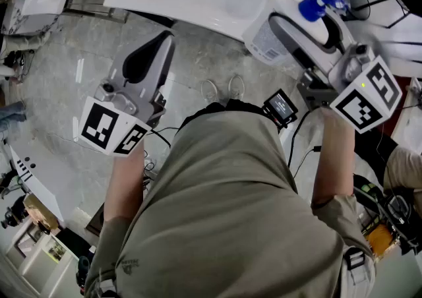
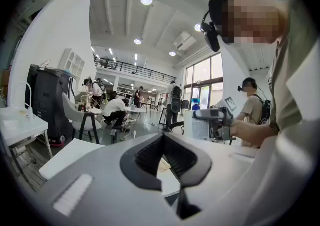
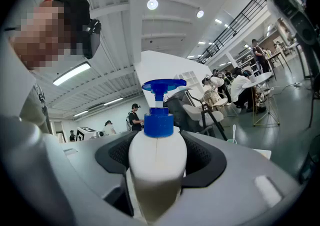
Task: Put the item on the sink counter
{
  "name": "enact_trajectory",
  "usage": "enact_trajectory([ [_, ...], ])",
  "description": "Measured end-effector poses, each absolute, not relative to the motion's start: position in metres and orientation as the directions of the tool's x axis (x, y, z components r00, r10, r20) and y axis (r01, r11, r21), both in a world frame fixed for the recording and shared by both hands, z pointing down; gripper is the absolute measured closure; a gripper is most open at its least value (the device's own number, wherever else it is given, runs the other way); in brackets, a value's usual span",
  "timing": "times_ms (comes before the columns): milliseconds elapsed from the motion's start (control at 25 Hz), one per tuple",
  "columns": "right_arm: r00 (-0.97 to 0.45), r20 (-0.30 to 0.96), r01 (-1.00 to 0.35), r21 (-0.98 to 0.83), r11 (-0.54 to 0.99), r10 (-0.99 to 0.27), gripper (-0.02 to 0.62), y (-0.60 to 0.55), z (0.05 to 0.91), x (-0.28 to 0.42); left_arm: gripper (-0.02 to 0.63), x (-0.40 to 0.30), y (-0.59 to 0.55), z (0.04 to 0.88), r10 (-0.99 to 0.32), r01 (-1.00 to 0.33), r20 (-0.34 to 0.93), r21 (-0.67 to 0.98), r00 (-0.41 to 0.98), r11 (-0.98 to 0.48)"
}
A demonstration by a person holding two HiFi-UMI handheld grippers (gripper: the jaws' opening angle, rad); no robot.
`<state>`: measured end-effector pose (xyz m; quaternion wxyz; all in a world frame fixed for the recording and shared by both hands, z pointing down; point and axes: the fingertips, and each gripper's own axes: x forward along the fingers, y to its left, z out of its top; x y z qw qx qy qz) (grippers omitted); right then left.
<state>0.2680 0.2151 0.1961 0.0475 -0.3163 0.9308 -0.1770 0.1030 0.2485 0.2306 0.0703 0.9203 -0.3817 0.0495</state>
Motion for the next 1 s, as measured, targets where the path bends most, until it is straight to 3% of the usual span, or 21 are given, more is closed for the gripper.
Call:
enact_trajectory([
  [280,-0.796,0.086,-0.581,-0.385,0.717,-0.599,0.318,0.231,0.177,0.198,0.600,0.051,0.252,0.210,-0.665,-0.678,0.130,0.147,0.735,-0.720],
  [1000,-0.832,0.091,-0.534,-0.397,0.747,-0.547,0.318,0.234,0.192,0.198,0.600,0.066,0.253,0.230,-0.715,-0.719,0.095,0.155,0.693,-0.677],
])
